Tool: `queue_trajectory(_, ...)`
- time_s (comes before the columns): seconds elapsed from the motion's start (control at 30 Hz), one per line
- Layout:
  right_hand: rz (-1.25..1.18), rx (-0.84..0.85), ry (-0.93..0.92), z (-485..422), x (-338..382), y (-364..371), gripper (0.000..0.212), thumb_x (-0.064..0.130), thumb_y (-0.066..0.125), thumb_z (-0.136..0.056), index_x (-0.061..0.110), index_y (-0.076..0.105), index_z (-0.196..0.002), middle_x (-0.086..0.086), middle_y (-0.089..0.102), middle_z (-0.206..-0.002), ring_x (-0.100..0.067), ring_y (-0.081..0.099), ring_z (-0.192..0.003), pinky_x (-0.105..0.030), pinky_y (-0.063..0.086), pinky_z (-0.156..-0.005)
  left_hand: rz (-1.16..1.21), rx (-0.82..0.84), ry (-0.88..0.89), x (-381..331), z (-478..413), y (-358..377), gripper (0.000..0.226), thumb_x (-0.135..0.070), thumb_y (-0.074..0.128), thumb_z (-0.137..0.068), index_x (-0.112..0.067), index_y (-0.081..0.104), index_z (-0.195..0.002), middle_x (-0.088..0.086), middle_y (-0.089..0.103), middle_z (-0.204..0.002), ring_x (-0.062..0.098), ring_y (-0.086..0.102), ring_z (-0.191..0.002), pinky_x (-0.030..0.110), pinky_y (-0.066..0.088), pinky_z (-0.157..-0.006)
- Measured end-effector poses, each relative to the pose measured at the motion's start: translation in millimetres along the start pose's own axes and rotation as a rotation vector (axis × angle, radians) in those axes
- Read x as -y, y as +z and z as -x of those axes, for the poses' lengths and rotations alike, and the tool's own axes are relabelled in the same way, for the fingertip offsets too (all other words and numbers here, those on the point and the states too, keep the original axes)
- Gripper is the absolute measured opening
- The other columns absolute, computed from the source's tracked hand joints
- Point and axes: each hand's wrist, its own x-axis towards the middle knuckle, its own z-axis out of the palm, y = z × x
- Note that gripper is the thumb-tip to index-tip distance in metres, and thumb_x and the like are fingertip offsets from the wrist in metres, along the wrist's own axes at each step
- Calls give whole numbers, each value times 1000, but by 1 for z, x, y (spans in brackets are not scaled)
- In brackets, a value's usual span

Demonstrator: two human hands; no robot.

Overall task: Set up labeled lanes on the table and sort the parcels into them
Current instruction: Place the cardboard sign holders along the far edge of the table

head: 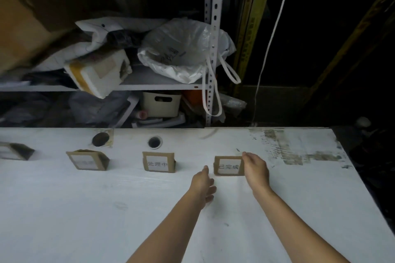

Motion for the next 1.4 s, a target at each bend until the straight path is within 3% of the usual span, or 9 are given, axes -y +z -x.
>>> queue_trajectory(0.07,68,-70,-94,12,12,0,37,36,51,-102,13,64,-128,-9,68,-121,-28,64,-102,-31,46,-74,-4,17,-13,7,18,-26,43,-50,40,-103,-18,56,-127,2,64,-95,17,57,-68,28,49,-69)
queue_trajectory(0.17,96,-93,-212,33,40,18,38,33,52,-102,14,60,-134,-14,66,-122,-25,61,-90,-34,49,-74,-82,-13,-60,27,49,-86,38,-49,47,-101,-20,60,-122,2,68,-113,21,67,-94,32,52,-78)
queue_trajectory(0.3,88,20,-308,74,89,79,33,33,55,-100,19,63,-129,-10,64,-129,-32,58,-117,-43,47,-97,-72,-145,-85,44,93,-201,30,-43,54,-99,-22,60,-119,1,68,-114,21,68,-99,34,50,-88)
queue_trajectory(0.47,39,288,-334,152,150,188,14,32,58,-99,24,68,-105,-5,70,-102,-22,62,-94,-39,52,-88,63,-428,-14,30,131,-360,27,-35,54,-100,-17,59,-120,3,69,-112,23,66,-100,35,46,-88)
queue_trajectory(0.73,36,491,-316,259,214,408,9,29,56,-100,28,64,-98,13,65,-89,-13,61,-92,-25,47,-71,-31,-708,289,-41,95,-565,34,-23,48,-103,-13,54,-134,7,58,-126,27,55,-107,39,48,-98)
queue_trajectory(0.93,44,448,-170,274,240,552,33,37,52,-101,13,68,-117,1,67,-107,-17,58,-96,-29,47,-86,-120,-666,423,-100,24,-640,48,-22,47,-103,-17,39,-149,7,42,-151,28,48,-131,40,42,-105)
queue_trajectory(1.13,125,410,-110,262,243,642,61,55,38,-102,14,48,-146,-6,57,-141,-27,54,-127,-38,44,-107,-117,-570,439,-139,-38,-676,56,-18,46,-101,-9,30,-154,13,40,-154,33,42,-138,47,36,-114)
queue_trajectory(1.33,105,411,-136,263,239,666,55,56,25,-104,21,66,-113,-1,69,-107,-20,63,-98,-37,52,-91,-87,-535,497,-152,-50,-676,33,-26,32,-106,-10,61,-107,13,63,-111,32,59,-109,33,42,-85)
queue_trajectory(1.4,85,408,-119,264,240,661,53,56,25,-104,23,66,-110,-1,69,-105,-20,63,-98,-37,52,-92,23,-509,491,-151,-45,-672,37,-31,30,-106,-9,60,-111,10,64,-110,28,59,-106,35,43,-87)
